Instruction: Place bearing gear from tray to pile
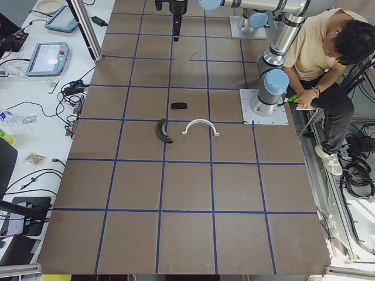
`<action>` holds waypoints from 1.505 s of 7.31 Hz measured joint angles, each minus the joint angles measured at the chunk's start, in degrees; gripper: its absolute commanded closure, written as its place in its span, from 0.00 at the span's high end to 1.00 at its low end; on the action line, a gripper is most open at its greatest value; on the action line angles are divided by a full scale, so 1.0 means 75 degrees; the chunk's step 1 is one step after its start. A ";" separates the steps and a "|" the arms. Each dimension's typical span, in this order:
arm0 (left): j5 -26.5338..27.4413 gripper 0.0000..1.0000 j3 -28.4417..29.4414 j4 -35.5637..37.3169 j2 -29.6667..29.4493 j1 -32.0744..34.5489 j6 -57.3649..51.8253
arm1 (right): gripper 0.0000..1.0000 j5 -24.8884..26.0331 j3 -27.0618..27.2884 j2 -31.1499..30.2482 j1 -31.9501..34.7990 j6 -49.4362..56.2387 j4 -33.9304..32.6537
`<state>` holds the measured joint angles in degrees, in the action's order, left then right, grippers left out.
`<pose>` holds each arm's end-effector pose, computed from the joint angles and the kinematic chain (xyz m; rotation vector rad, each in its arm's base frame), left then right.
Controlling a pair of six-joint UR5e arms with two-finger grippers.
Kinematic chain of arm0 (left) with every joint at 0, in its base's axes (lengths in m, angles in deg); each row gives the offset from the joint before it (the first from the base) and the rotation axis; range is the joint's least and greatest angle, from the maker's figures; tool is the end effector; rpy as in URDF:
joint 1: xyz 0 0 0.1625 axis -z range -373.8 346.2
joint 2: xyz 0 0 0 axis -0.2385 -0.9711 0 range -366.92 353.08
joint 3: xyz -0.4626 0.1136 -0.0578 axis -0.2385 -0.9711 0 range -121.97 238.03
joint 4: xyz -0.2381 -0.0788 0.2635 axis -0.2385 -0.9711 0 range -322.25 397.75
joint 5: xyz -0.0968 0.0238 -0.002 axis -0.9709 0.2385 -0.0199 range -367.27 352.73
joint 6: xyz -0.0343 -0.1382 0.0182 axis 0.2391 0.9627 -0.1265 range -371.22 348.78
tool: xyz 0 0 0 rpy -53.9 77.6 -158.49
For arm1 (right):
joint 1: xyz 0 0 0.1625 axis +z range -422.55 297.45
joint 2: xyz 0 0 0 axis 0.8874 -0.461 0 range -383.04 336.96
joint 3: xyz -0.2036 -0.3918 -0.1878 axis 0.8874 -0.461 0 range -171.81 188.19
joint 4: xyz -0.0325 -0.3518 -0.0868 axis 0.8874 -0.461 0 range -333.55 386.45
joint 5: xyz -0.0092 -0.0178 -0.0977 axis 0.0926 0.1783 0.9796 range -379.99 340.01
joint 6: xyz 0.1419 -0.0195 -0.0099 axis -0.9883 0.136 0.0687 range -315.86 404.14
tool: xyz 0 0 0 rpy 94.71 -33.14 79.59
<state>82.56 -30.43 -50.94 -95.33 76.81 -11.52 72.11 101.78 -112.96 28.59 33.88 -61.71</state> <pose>-0.1383 -0.4337 0.5252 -0.0249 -3.1360 0.1216 0.1364 -0.4214 0.4682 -0.2431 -3.0827 -0.1425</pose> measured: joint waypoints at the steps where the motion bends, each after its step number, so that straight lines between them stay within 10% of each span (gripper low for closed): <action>1: 0.0000 1.00 -0.0003 0.0000 0.0002 0.0000 -0.0010 | 1.00 -0.0006 -0.0001 0.0004 0.0000 0.0026 0.0000; 11: 0.0001 1.00 -0.0062 0.0104 0.0051 0.0005 -0.0033 | 1.00 0.0206 -0.0060 0.0009 -0.1662 0.2119 -0.0075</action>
<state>82.57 -30.89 -50.16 -94.95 76.85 -11.77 73.65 101.33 -112.89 16.13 49.77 -62.27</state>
